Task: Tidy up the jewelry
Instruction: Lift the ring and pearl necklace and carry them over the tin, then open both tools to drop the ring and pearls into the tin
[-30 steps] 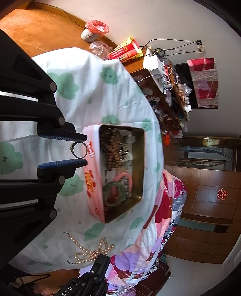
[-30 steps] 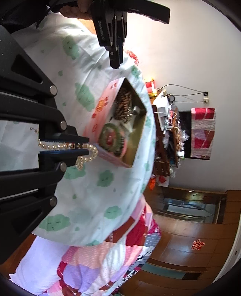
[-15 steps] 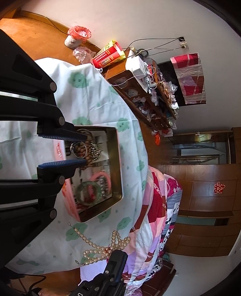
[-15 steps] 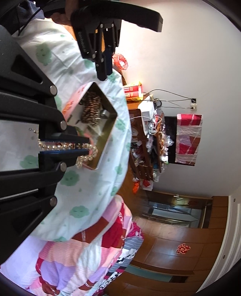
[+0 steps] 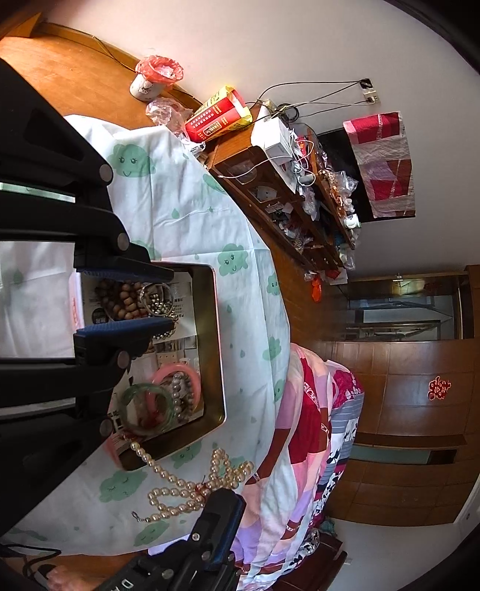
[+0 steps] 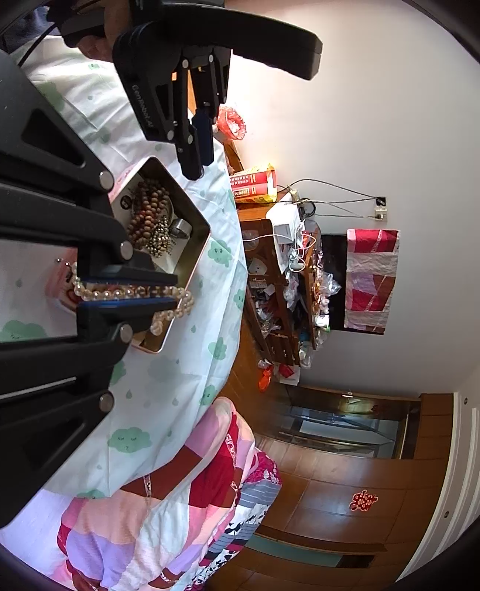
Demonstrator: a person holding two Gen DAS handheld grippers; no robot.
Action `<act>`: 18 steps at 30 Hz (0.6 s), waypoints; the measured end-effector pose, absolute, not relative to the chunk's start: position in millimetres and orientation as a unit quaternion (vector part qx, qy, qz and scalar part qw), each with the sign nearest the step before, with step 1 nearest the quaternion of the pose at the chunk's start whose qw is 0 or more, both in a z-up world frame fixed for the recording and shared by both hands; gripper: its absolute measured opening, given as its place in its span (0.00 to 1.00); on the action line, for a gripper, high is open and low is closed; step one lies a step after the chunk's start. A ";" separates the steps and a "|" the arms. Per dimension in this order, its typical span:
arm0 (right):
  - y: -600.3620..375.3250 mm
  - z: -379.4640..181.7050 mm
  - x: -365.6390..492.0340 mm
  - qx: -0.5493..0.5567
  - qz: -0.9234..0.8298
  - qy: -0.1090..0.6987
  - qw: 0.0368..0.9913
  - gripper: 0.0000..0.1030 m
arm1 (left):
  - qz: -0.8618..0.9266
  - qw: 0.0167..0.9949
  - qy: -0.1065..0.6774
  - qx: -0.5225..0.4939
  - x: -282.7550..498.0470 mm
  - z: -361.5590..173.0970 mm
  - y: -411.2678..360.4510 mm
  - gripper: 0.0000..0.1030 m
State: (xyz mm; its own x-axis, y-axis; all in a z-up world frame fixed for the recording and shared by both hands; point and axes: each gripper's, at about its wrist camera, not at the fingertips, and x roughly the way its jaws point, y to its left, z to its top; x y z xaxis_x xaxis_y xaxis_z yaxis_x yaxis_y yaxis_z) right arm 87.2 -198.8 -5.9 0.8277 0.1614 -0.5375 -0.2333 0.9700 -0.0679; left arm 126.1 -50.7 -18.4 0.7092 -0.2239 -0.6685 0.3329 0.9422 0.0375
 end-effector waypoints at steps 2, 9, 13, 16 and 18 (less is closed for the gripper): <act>-197.1 -7.9 92.6 -0.065 0.102 0.277 0.953 0.07 | -0.151 0.921 0.351 0.079 129.5 -19.8 -52.4 0.19; -194.3 -19.3 109.3 -0.064 0.094 0.288 0.951 0.07 | -0.142 0.919 0.360 0.081 144.7 -29.4 -58.0 0.19; -194.1 -27.6 118.6 -0.065 0.091 0.297 0.948 0.07 | -0.139 0.916 0.366 0.081 150.1 -36.3 -59.2 0.19; -193.4 -35.1 124.2 -0.067 0.089 0.306 0.945 0.07 | -0.137 0.916 0.369 0.082 153.0 -40.4 -60.7 0.19; -192.4 -40.1 127.4 -0.069 0.087 0.312 0.944 0.07 | -0.135 0.915 0.372 0.082 155.1 -43.5 -61.5 0.19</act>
State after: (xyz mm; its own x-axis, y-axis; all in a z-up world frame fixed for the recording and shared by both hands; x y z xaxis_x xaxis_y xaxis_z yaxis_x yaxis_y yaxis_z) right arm 127.4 -192.4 -40.1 0.7908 0.1212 -0.6000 -0.2069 0.9754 -0.0757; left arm 155.1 -61.5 -43.5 0.6870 -0.1863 -0.7024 0.3081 0.9501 0.0493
